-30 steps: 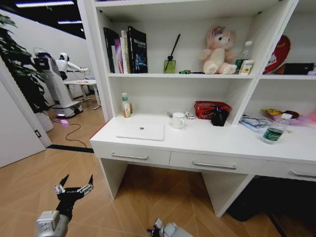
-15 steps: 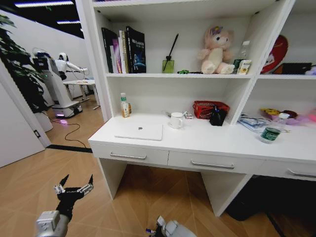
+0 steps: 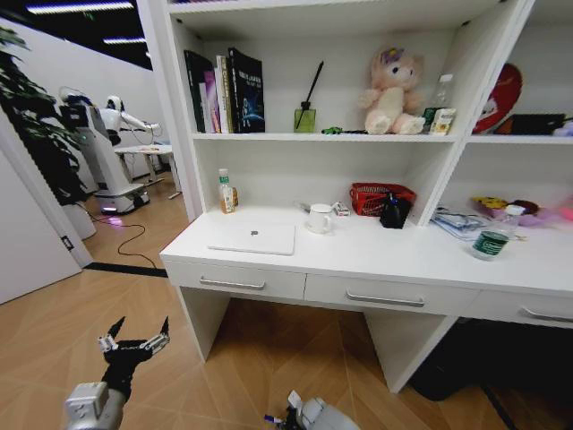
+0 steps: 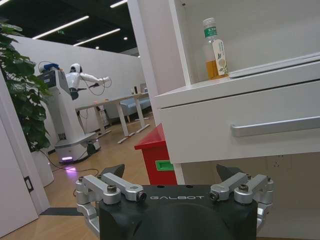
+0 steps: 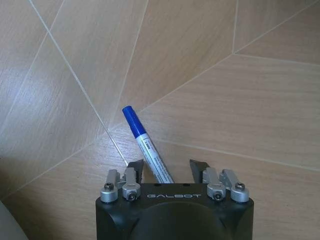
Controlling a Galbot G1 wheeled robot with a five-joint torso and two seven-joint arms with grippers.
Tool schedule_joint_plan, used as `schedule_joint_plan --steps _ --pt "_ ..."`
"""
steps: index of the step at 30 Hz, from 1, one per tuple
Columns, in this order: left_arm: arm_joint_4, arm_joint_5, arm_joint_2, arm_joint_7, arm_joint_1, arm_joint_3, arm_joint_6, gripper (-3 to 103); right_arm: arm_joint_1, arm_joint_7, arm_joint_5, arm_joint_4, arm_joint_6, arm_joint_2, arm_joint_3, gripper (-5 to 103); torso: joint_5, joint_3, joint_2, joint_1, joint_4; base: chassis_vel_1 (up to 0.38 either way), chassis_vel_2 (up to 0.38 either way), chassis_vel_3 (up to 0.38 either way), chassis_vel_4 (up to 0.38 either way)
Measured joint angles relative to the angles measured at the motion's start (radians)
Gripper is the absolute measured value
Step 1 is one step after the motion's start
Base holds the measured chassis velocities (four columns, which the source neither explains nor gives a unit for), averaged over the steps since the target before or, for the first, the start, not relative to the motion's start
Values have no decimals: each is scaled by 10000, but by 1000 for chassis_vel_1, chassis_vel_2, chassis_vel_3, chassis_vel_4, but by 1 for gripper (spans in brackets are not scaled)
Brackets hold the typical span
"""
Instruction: Organize the objects on the table.
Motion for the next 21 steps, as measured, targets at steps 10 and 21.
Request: schedule_joint_plan --steps 10,21 --pt "0 0 0 0 0 0 0 100 -129 -3 15 46 -75 0 1 18 0 -1 2 0 0 0 0 0 0" --pt "0 0 0 0 0 0 0 100 -852 -211 742 1408 -592 -14 -217 10 3 6 -2 1 -1 0 0 0 0"
